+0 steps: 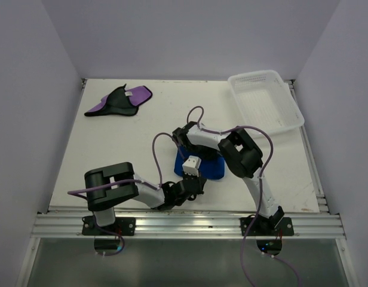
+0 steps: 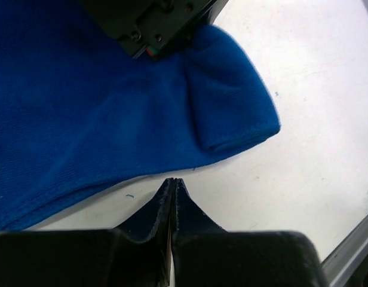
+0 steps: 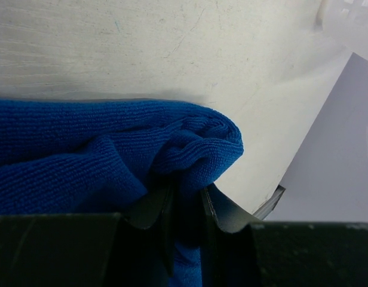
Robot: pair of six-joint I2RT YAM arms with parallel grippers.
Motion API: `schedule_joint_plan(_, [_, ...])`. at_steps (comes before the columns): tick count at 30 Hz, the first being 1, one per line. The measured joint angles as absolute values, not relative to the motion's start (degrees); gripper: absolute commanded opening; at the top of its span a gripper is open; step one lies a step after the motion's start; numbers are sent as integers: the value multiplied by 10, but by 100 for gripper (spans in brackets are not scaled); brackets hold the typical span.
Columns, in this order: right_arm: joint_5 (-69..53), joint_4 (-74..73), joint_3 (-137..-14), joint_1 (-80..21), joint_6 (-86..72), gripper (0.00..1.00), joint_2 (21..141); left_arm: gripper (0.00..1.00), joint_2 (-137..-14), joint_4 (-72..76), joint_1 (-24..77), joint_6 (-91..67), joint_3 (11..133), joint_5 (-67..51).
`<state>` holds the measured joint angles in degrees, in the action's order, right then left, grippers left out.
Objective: Roll the towels
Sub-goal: Roll the towel
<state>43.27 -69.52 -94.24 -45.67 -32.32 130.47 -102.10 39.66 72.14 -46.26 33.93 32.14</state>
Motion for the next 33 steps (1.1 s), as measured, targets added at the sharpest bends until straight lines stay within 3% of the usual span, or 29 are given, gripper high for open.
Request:
schedule_joint_plan(8, [383, -671, -924, -447, -324, 6, 1274, 0, -1015, 468, 722, -437, 339, 319])
schedule_joint_plan(11, [358, -654, -911, -437, -325, 2, 1256, 18, -1013, 484, 722, -413, 338, 317])
schedule_joint_plan(12, [350, -651, -909, -435, -325, 1, 1252, 30, -1011, 485, 723, -408, 338, 317])
schedule_joint_plan(14, [341, -648, -907, -433, -325, 0, 1249, 46, -1004, 488, 724, -386, 333, 317])
schedule_joint_plan(15, [336, -648, -907, -433, -325, 0, 1247, 60, -999, 489, 724, -374, 327, 316])
schedule_joint_plan(19, [324, -647, -907, -433, -325, 0, 1245, 87, -989, 489, 728, -318, 303, 314])
schedule_joint_plan(24, [310, -646, -908, -433, -324, 0, 1242, 96, -990, 488, 766, -230, 305, 345])
schedule_joint_plan(33, [279, -642, -908, -433, -321, 0, 1235, 98, -1062, 516, 833, -77, 369, 426])
